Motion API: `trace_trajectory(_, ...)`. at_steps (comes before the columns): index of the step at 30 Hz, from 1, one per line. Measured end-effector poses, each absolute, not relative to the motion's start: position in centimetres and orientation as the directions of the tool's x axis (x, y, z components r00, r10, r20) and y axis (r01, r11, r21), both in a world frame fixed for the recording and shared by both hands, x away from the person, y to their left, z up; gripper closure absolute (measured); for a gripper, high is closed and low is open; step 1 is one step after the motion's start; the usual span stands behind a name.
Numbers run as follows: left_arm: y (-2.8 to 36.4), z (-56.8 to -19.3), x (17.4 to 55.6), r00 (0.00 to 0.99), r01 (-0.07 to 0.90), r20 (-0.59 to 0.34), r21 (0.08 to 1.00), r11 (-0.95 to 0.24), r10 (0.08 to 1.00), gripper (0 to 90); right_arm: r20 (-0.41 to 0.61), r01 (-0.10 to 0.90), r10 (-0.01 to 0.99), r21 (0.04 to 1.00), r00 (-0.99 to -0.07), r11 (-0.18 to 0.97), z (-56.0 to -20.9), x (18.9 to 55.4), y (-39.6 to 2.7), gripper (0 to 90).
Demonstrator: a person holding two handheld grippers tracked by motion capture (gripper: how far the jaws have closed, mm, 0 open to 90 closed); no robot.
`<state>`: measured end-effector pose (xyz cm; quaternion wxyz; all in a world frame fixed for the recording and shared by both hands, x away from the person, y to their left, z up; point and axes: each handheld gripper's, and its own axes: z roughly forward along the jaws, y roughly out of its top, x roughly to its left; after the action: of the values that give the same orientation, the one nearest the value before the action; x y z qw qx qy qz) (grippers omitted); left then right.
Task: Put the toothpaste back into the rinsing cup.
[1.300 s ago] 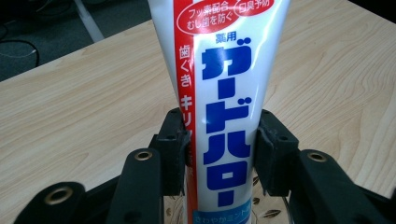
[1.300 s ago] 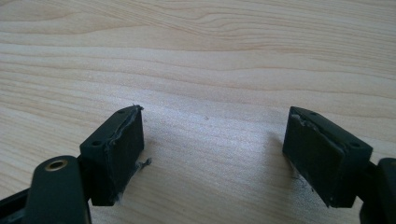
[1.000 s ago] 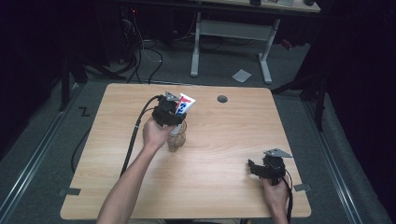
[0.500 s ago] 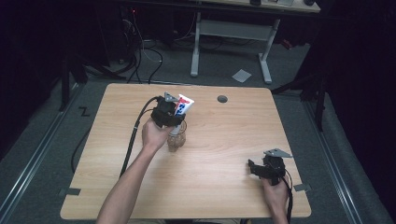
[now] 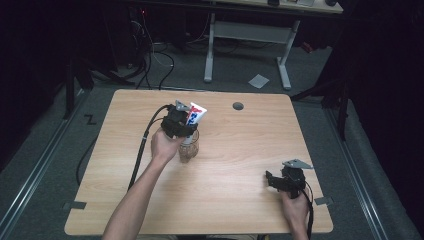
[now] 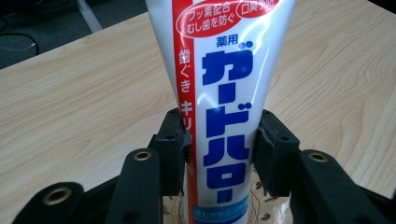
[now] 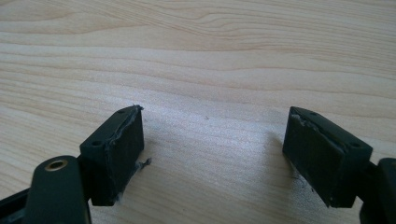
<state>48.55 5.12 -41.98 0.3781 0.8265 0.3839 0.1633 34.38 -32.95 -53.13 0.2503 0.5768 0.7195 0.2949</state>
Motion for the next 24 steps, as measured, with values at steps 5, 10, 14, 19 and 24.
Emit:
trace_trajectory(5,5.24,-42.01,48.47,0.652,0.514,-0.02,0.747,-0.422,0.758,58.8,-0.021,0.682,0.977,0.714,-0.21,0.162,-53.13,34.39,-32.95,20.2)
trace_trajectory(10,5.2,-42.04,48.44,0.653,0.517,-0.019,0.741,-0.428,0.757,58.6,-0.021,0.682,0.977,0.714,-0.21,0.162,-53.13,34.38,-32.95,20.2)
trace_trajectory(14,5.08,-42.06,48.4,0.653,0.516,-0.015,0.741,-0.43,0.757,58.5,-0.021,0.681,0.977,0.714,-0.211,0.162,-53.13,34.38,-32.95,20.2)
trace_trajectory(19,5.12,-42.04,48.32,0.653,0.515,-0.002,0.735,-0.442,0.757,58.4,-0.02,0.682,0.977,0.713,-0.21,0.161,-53.13,34.37,-32.94,20.2)
trace_trajectory(24,5.15,-42.07,48.34,0.654,0.52,-0.004,0.729,-0.446,0.756,58.3,-0.02,0.68,0.977,0.715,-0.212,0.162,-53.14,34.38,-32.95,20.2)
